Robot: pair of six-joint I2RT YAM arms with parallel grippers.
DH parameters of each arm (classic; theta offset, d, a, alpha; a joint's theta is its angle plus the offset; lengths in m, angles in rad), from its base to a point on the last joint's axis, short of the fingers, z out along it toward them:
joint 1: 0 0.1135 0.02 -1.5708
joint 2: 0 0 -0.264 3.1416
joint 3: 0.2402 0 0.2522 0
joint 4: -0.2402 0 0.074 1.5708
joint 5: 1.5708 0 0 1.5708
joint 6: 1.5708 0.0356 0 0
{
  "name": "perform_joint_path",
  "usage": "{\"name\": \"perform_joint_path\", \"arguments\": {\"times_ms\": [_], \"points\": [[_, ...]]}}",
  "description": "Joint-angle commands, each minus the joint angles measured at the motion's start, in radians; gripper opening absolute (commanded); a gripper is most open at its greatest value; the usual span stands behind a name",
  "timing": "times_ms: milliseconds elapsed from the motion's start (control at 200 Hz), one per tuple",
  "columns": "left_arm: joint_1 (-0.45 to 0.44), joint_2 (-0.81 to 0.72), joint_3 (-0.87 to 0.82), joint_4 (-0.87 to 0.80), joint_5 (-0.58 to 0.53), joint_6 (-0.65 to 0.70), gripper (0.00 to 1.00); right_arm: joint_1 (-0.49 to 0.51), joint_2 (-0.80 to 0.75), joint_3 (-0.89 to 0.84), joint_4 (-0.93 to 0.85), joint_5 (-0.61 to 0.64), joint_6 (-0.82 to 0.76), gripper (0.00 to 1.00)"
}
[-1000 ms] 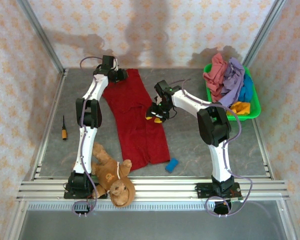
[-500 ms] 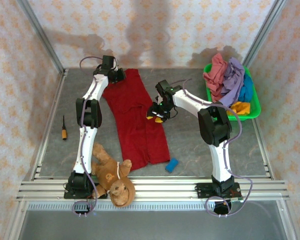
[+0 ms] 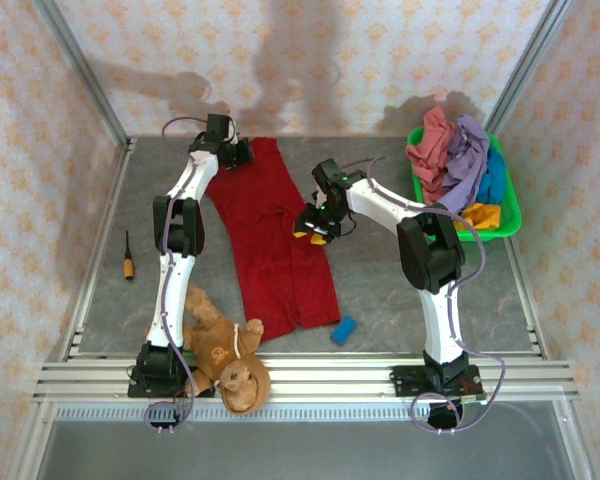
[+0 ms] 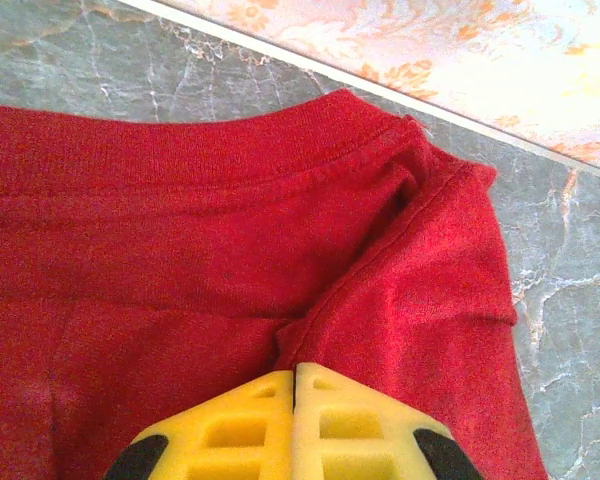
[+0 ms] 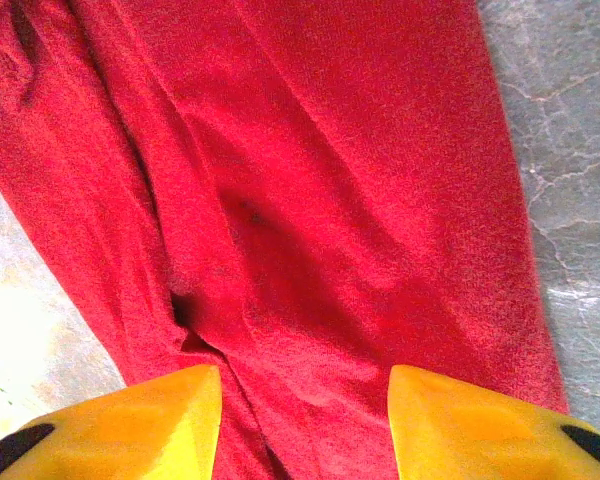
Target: Fold and stack the t-shirts
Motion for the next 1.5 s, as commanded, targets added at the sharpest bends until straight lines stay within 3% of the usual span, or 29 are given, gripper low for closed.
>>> {"name": "perform_joint_path", "arguments": {"times_ms": [0,561,711,866,916,961,1006,1151,1492], "points": [[-0.010,-0.065,-0.005,0.076,0.024,-0.032,0.00,-0.004,-0.047,-0.021,0.000,-0.002,-0.011,0.48],[-0.020,-0.037,0.038,0.183,0.064,-0.108,0.00,-0.005,-0.048,-0.035,0.015,-0.012,-0.001,0.47],[-0.010,-0.039,0.036,0.112,-0.033,-0.111,0.00,-0.007,-0.048,-0.039,0.015,-0.010,-0.003,0.48],[0.030,-0.023,0.024,0.107,-0.081,-0.233,0.02,-0.007,-0.056,-0.052,0.020,-0.010,0.001,0.48],[0.033,-0.013,0.030,0.128,-0.069,-0.234,0.07,-0.007,-0.056,-0.055,0.020,-0.015,0.001,0.48],[0.033,-0.008,0.035,0.147,-0.051,-0.228,0.33,-0.007,-0.056,-0.058,0.019,-0.017,0.001,0.48],[0.033,-0.009,0.035,0.162,-0.024,-0.214,0.47,-0.007,-0.057,-0.061,0.019,-0.024,0.001,0.47],[0.033,-0.071,-0.018,0.133,0.028,-0.111,0.53,-0.007,-0.056,-0.080,0.027,-0.037,0.008,0.48],[0.032,-0.439,-0.505,0.160,0.044,-0.013,0.57,-0.002,-0.033,-0.200,0.090,-0.052,0.017,0.48]]}}
